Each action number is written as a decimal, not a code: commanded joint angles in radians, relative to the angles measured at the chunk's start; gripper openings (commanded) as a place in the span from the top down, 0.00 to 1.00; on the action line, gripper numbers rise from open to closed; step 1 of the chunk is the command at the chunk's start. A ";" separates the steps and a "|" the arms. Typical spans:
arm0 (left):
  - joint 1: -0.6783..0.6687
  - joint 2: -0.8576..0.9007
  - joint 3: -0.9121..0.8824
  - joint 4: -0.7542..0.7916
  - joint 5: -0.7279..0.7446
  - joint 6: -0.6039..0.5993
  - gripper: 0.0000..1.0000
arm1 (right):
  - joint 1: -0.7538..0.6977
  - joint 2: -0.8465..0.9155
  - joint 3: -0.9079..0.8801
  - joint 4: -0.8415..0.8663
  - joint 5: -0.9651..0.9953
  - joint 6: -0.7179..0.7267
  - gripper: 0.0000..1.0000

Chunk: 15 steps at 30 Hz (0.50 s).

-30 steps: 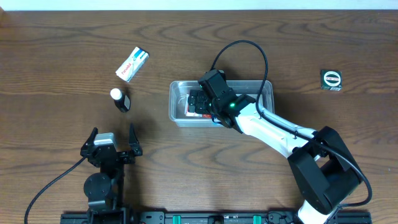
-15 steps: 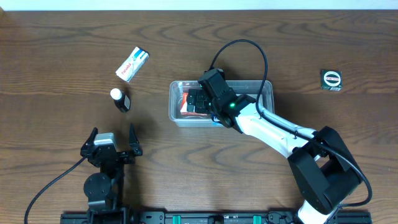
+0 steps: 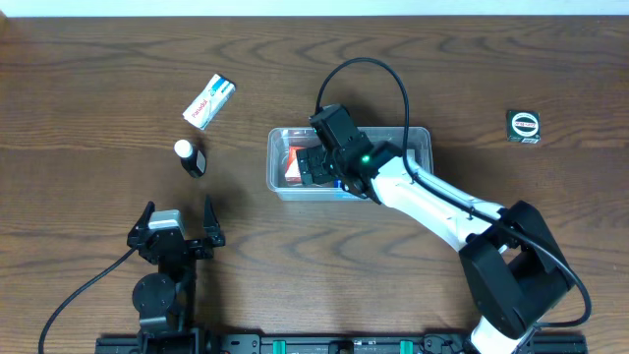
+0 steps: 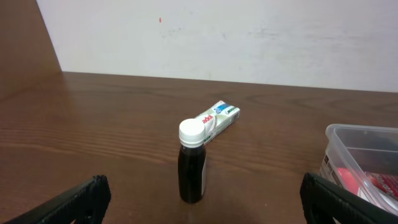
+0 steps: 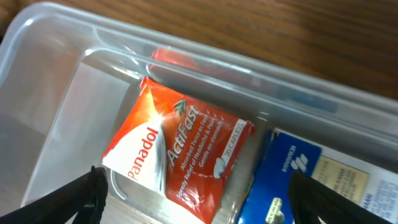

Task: Pack container
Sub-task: 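Lower the red box into the container's left side and release, then move the right gripper to the green Zam-Buk box and grasp it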

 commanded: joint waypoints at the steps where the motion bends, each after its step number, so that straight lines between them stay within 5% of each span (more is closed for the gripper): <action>1: 0.005 -0.005 -0.016 -0.038 -0.008 0.003 0.02 | -0.019 -0.069 0.078 -0.062 0.026 -0.049 0.08; 8: 0.005 -0.005 -0.016 -0.039 -0.008 0.003 0.02 | -0.152 -0.225 0.253 -0.327 0.057 -0.048 0.06; 15: 0.005 -0.005 -0.016 -0.038 -0.008 0.003 0.02 | -0.502 -0.290 0.294 -0.450 0.071 -0.087 0.09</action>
